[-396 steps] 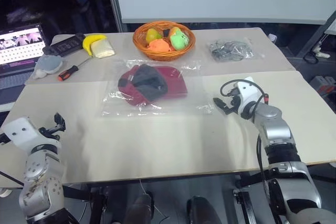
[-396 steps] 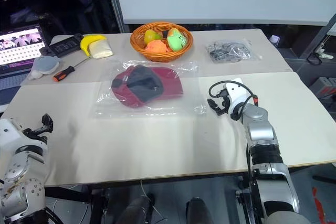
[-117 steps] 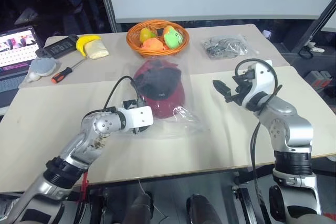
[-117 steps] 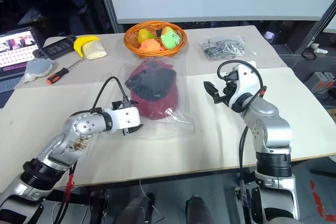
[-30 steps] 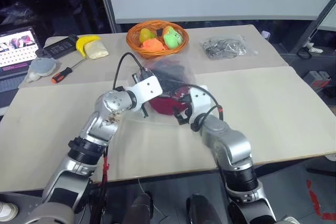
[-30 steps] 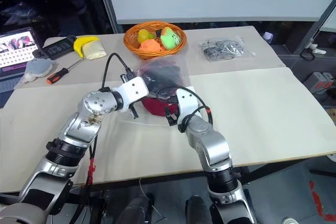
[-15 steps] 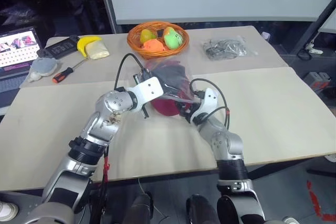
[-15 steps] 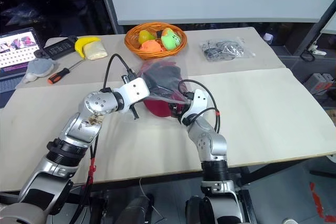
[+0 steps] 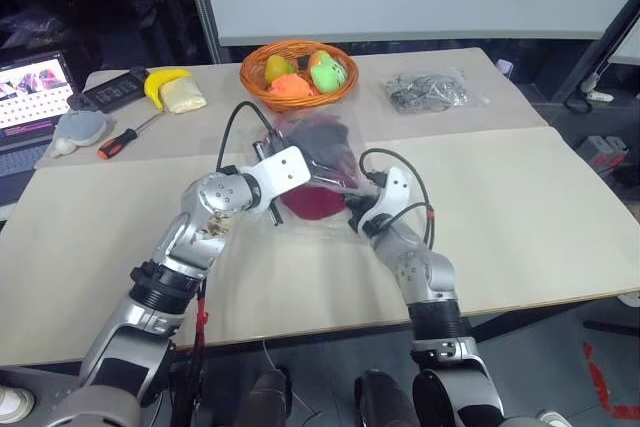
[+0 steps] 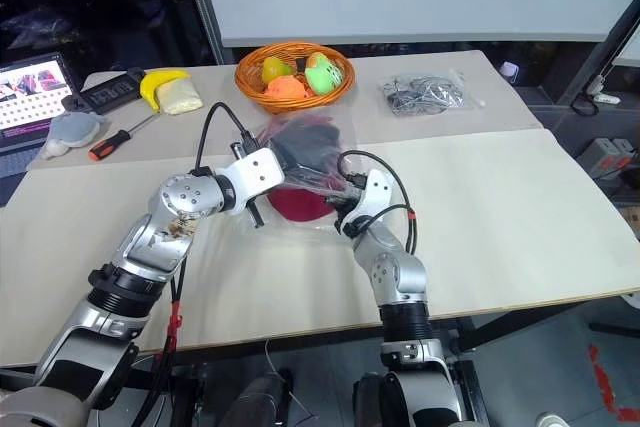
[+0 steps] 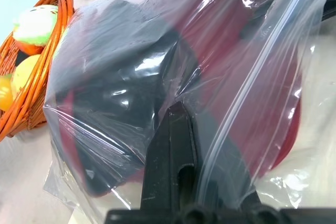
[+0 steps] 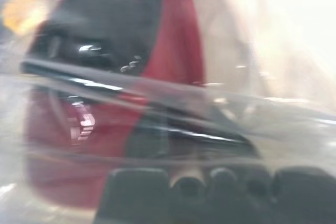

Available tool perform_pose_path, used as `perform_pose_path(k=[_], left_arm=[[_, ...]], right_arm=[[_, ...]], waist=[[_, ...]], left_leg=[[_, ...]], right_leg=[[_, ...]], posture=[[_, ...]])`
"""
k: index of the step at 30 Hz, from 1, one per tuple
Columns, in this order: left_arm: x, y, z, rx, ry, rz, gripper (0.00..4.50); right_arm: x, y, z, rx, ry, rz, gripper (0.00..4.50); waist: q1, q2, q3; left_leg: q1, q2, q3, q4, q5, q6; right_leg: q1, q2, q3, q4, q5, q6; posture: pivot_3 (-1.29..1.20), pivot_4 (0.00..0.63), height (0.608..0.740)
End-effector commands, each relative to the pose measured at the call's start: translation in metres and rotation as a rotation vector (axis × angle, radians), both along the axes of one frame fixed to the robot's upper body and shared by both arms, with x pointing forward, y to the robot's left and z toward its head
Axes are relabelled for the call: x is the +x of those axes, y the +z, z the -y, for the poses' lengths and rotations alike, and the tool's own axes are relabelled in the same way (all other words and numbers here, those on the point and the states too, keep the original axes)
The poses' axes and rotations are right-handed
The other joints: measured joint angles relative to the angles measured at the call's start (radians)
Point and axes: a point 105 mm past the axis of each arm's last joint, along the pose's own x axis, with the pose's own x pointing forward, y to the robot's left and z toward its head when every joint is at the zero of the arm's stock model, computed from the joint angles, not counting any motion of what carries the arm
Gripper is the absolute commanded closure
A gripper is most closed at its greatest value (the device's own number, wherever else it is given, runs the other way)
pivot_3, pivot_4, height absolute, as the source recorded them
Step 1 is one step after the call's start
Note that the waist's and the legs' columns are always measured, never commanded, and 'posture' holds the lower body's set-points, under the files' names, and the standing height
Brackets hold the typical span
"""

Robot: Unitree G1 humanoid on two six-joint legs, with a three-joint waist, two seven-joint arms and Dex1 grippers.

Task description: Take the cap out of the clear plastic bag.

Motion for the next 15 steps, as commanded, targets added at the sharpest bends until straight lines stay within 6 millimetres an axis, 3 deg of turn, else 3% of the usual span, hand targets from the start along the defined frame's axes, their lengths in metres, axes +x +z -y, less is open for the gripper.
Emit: perform_pose_path(k=[1,6,9,15], left_arm=[[0.002,0.013,-0.005,-0.004,0.022,0.049,4.5],[0.002,0.012,-0.006,-0.005,0.028,0.048,4.5],[0.001,0.009,-0.008,0.002,0.03,0.043,4.5],[0.0,0.006,-0.01,-0.003,0.04,0.036,4.5]], right_arm=[[0.0,0.022,-0.024,0.064,0.05,0.048,4.48],[-0.001,0.028,-0.026,0.075,0.063,0.054,4.48],[-0.005,0.045,-0.023,0.072,0.082,0.095,4.48],[-0.036,0.074,-0.023,0.075,0.209,0.119,4.48]], waist=[[0.0,0.0,0.0],[-0.002,0.0,0.0],[-0.002,0.0,0.0],[-0.002,0.0,0.0]], left_leg=[[0.0,0.0,0.0,0.0,0.0,0.0],[0.0,0.0,0.0,0.0,0.0,0.0],[0.0,0.0,0.0,0.0,0.0,0.0],[-0.002,0.0,0.0,-0.001,0.0,0.0]], right_leg=[[0.0,0.0,0.0,0.0,0.0,0.0],[0.0,0.0,0.0,0.0,0.0,0.0],[0.0,0.0,0.0,0.0,0.0,0.0],[-0.002,0.0,0.0,0.0,0.0,0.0]], posture=[[0.0,0.15,0.74],[0.0,0.15,0.74],[0.0,0.15,0.74],[0.0,0.15,0.74]])
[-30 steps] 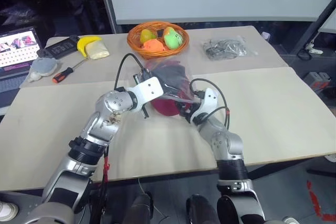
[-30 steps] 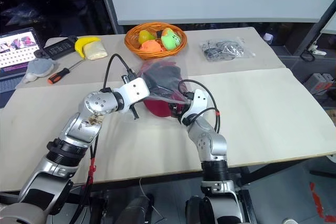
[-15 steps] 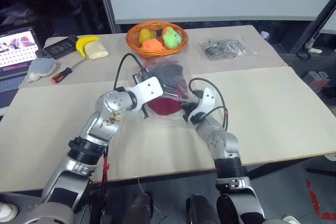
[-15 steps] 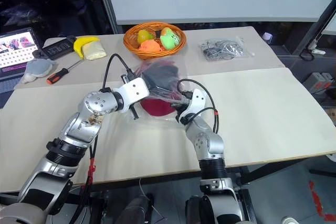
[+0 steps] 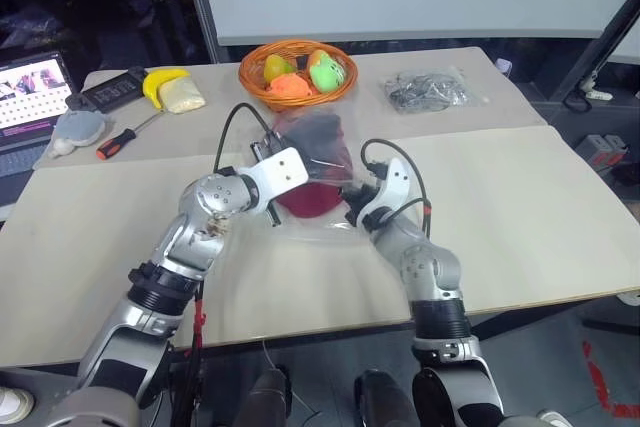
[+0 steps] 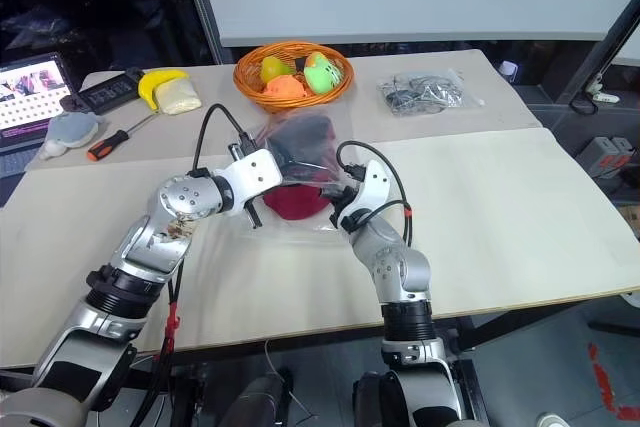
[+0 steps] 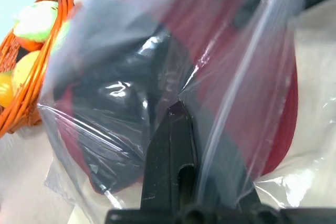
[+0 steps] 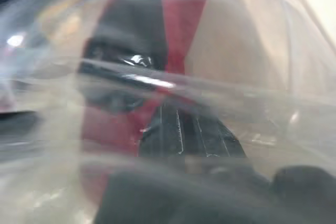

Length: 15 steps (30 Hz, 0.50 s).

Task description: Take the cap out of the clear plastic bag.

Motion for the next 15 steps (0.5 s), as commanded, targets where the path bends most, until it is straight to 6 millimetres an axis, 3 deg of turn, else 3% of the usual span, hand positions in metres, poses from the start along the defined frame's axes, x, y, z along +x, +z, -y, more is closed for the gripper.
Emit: perform_pose_path(k=[1,5,8,15], left_arm=[[0.0,0.009,-0.006,-0.009,0.025,0.039,4.5],[-0.002,0.006,-0.005,-0.013,0.025,0.032,4.5],[-0.003,0.005,-0.005,-0.015,0.023,0.028,4.5],[-0.005,0.002,-0.005,-0.016,0.019,0.02,4.5]], right_arm=[[-0.028,0.048,-0.011,0.058,0.147,0.102,4.48],[-0.044,0.055,0.008,0.082,0.239,0.072,4.48],[-0.045,0.053,0.028,0.073,0.233,0.022,4.48],[-0.062,0.019,0.052,-0.143,0.246,-0.102,4.48]], waist=[[0.0,0.0,0.0],[0.005,0.0,0.0],[0.01,0.0,0.0],[0.005,0.0,0.0]], left_leg=[[-0.001,0.0,0.0,0.0,0.0,0.0],[-0.001,0.0,0.0,-0.001,0.0,0.0],[-0.001,0.0,0.0,0.0,0.0,0.0],[-0.001,0.0,0.001,-0.002,0.0,0.0]], right_leg=[[-0.001,0.0,0.0,0.0,0.0,0.0],[-0.001,0.0,0.0,-0.001,0.0,0.0],[0.0,-0.001,0.0,-0.001,0.0,0.0],[0.0,-0.001,0.0,-0.002,0.0,0.0]], posture=[[0.0,0.15,0.74],[0.0,0.15,0.74],[0.0,0.15,0.74],[0.0,0.15,0.74]])
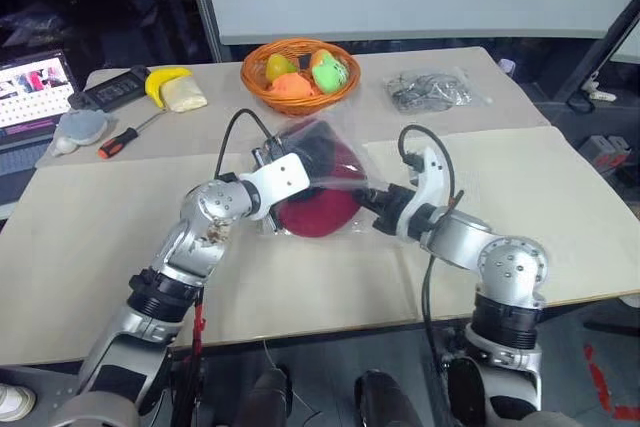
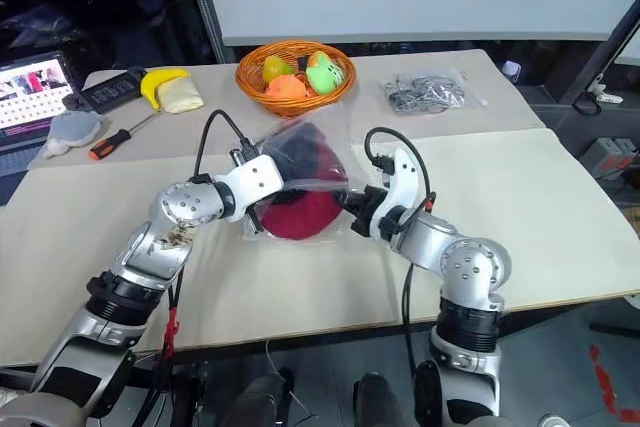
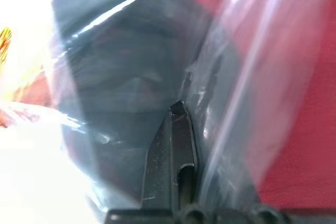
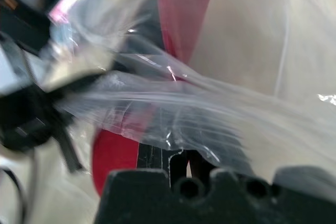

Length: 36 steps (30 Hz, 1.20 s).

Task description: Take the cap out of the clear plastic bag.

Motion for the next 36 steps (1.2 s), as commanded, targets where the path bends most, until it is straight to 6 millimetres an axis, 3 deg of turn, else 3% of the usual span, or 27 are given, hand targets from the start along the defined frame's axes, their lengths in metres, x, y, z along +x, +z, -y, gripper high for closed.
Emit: perform_pose_path(k=[1,4,8,13,17,22,25,30,33,36], left_arm=[[0.002,0.008,-0.01,-0.003,0.038,0.032,4.5],[0.001,0.006,-0.012,0.0,0.041,0.029,4.5],[0.001,0.005,-0.013,0.002,0.043,0.026,4.5],[0.001,0.004,-0.012,0.002,0.042,0.024,4.5],[0.0,0.004,-0.011,-0.003,0.04,0.022,4.5],[0.0,0.003,-0.011,-0.004,0.038,0.02,4.5],[-0.001,0.003,-0.011,-0.004,0.037,0.017,4.5],[-0.001,0.001,-0.011,-0.004,0.039,0.011,4.5],[-0.001,0.001,-0.011,-0.004,0.04,0.009,4.5],[-0.001,0.0,-0.011,-0.005,0.041,0.008,4.5]], right_arm=[[-0.023,-0.002,0.003,-0.047,0.081,0.006,4.48],[-0.043,-0.003,0.006,-0.051,0.168,0.011,4.48],[-0.046,-0.003,0.014,-0.056,0.165,0.011,4.48],[-0.053,0.031,0.005,0.117,0.245,0.122,4.48],[-0.078,0.049,0.02,0.147,0.352,0.202,4.48],[-0.07,0.028,0.046,0.014,0.272,0.105,4.48],[-0.074,0.014,0.041,-0.058,0.291,0.064,4.48],[-0.1,-0.032,0.022,-0.408,0.436,-0.025,4.48],[-0.111,-0.029,0.017,-0.367,0.495,-0.004,4.48],[-0.107,-0.022,0.034,-0.27,0.441,0.005,4.48]], waist=[[0.001,0.0,0.0],[0.001,0.0,0.0],[0.002,0.0,0.0],[0.0,0.0,0.0],[0.008,-0.001,0.001],[0.009,-0.001,0.001],[0.001,-0.002,0.001],[0.003,-0.002,0.001],[0.009,-0.002,0.001],[0.018,-0.004,0.002]], left_leg=[[0.0,0.0,0.0,-0.001,0.0,0.0],[-0.001,0.0,0.0,-0.001,0.0,0.0],[-0.001,0.0,0.0,0.0,0.0,0.0],[0.0,0.0,0.0,0.0,0.0,0.0],[-0.002,-0.001,0.0,0.0,0.0,0.0],[-0.002,-0.001,0.0,0.0,-0.001,0.001],[-0.001,0.0,0.001,0.0,-0.001,0.001],[-0.002,0.0,0.001,0.0,-0.001,0.001],[-0.003,0.0,0.001,0.002,-0.001,0.001],[-0.003,0.0,0.0,0.002,-0.001,0.001]], right_leg=[[0.0,0.0,0.0,0.0,0.0,0.0],[0.0,-0.001,0.0,-0.001,0.0,0.0],[0.001,-0.001,0.0,-0.001,0.0,0.0],[0.001,0.0,0.0,-0.001,0.0,0.001],[0.001,-0.001,-0.001,-0.003,0.0,0.001],[0.003,-0.002,-0.001,-0.007,0.0,0.002],[0.003,-0.001,-0.001,-0.007,0.0,0.002],[0.003,-0.001,-0.001,-0.007,-0.004,0.009],[0.003,-0.001,-0.001,-0.007,-0.004,0.009],[0.004,-0.001,-0.002,-0.008,-0.004,0.009]], posture=[[0.0,0.15,0.74],[0.0,0.15,0.74],[0.0,0.15,0.74],[0.0,0.15,0.74],[0.0,0.15,0.74],[0.0,0.15,0.74],[0.0,0.15,0.74],[0.0,0.15,0.74],[0.0,0.15,0.74],[0.0,0.15,0.74]])
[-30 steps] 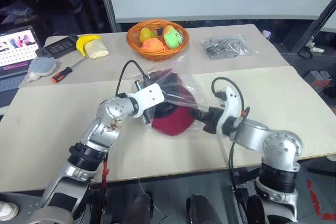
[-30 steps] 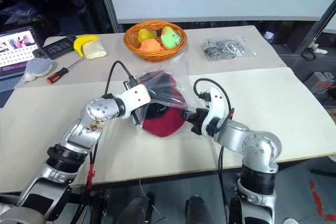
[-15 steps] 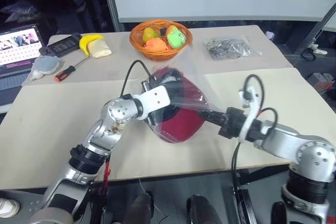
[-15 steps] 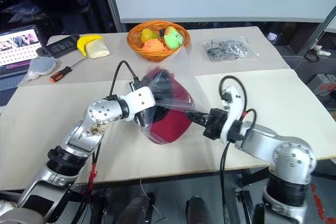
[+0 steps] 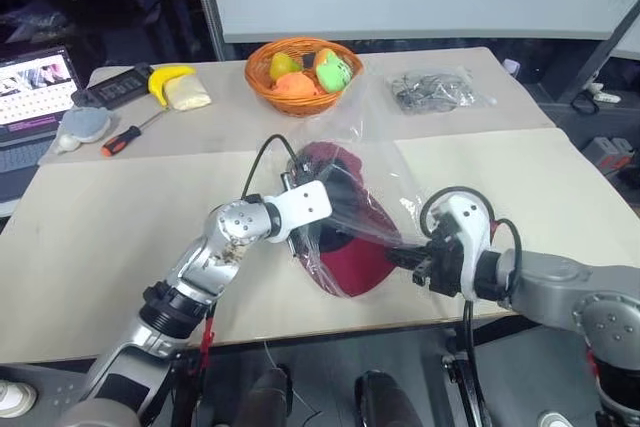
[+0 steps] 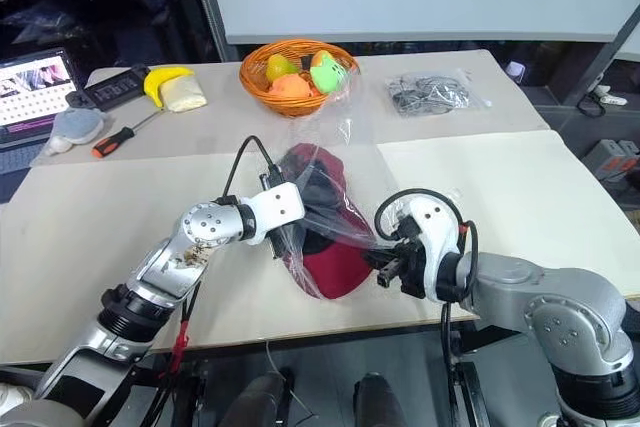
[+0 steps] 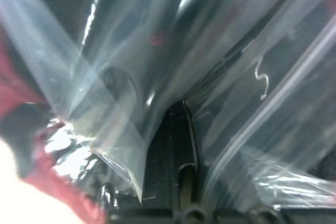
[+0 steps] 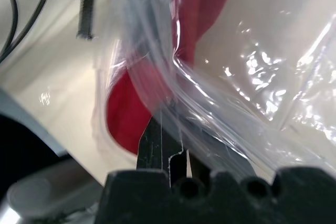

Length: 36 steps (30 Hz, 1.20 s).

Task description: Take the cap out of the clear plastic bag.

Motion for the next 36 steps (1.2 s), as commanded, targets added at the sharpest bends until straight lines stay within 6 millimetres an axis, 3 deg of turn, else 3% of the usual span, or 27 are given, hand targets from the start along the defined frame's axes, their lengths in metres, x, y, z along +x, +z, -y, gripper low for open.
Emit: perform_pose_path(k=[1,8,14,16,19,23,29,33,36], left_arm=[[0.024,0.022,-0.044,0.014,0.199,0.087,4.5],[0.023,0.021,-0.045,0.011,0.205,0.086,4.5],[0.023,0.02,-0.046,0.009,0.212,0.085,4.5],[0.024,0.02,-0.047,0.008,0.216,0.085,4.5],[0.026,0.021,-0.05,0.005,0.227,0.092,4.5],[0.03,0.022,-0.048,0.0,0.246,0.125,4.5],[0.048,0.029,-0.043,-0.036,0.332,0.253,4.5],[0.066,0.027,-0.05,-0.019,0.381,0.371,4.5],[0.078,0.018,-0.061,0.006,0.399,0.43,4.5]], right_arm=[[-0.015,-0.007,0.017,0.075,0.029,-0.093,4.48],[0.018,0.003,0.095,0.262,-0.326,-0.058,4.48],[0.05,0.027,0.095,0.494,-0.535,-0.02,4.48],[0.058,0.031,0.085,0.548,-0.61,-0.039,4.48],[0.061,0.043,0.049,0.655,-0.624,-0.099,4.48],[0.067,0.046,0.039,0.746,-0.773,-0.189,4.48],[0.059,0.065,-0.007,1.056,-0.688,-0.429,4.48],[0.046,0.057,-0.028,1.093,-0.653,-0.52,4.48],[0.038,0.046,-0.031,1.06,-0.66,-0.543,4.48]], waist=[[0.009,0.0,0.0],[0.017,0.0,0.0],[0.011,0.0,0.0],[0.013,0.0,0.0],[0.011,0.0,0.0],[0.011,0.0,0.0],[0.013,0.0,0.0],[0.012,0.0,0.0],[0.011,0.0,0.0]], left_leg=[[0.0,0.0,0.0,0.0,0.0,0.0],[-0.002,0.0,0.0,0.004,-0.001,0.001],[-0.001,0.003,0.002,0.004,-0.001,0.001],[-0.001,0.003,0.002,0.004,-0.001,0.001],[-0.002,0.003,0.002,0.004,-0.001,0.001],[-0.002,0.002,0.002,0.003,-0.001,0.001],[-0.002,0.002,0.001,0.004,-0.001,0.001],[-0.002,0.001,0.001,0.003,-0.001,0.001],[-0.002,0.001,0.001,0.003,-0.001,0.001]], right_leg=[[0.0,0.0,0.0,0.0,0.0,0.0],[0.0,0.0,0.0,-0.001,0.002,0.002],[0.001,0.002,0.002,-0.001,0.002,0.001],[0.0,0.002,0.002,-0.001,0.003,0.0],[0.0,0.001,0.002,-0.001,0.006,-0.006],[-0.001,0.001,0.002,-0.001,0.007,-0.006],[-0.001,0.001,0.002,0.0,0.007,-0.006],[-0.002,0.002,0.002,0.0,0.007,-0.006],[-0.002,0.001,0.002,0.0,0.007,-0.006]], posture=[[0.0,0.15,0.74],[0.0,0.15,0.74],[0.0,0.15,0.74],[0.0,0.15,0.74],[0.0,0.15,0.74],[0.0,0.15,0.74],[0.0,0.15,0.74],[0.0,0.15,0.74],[0.0,0.15,0.74]])
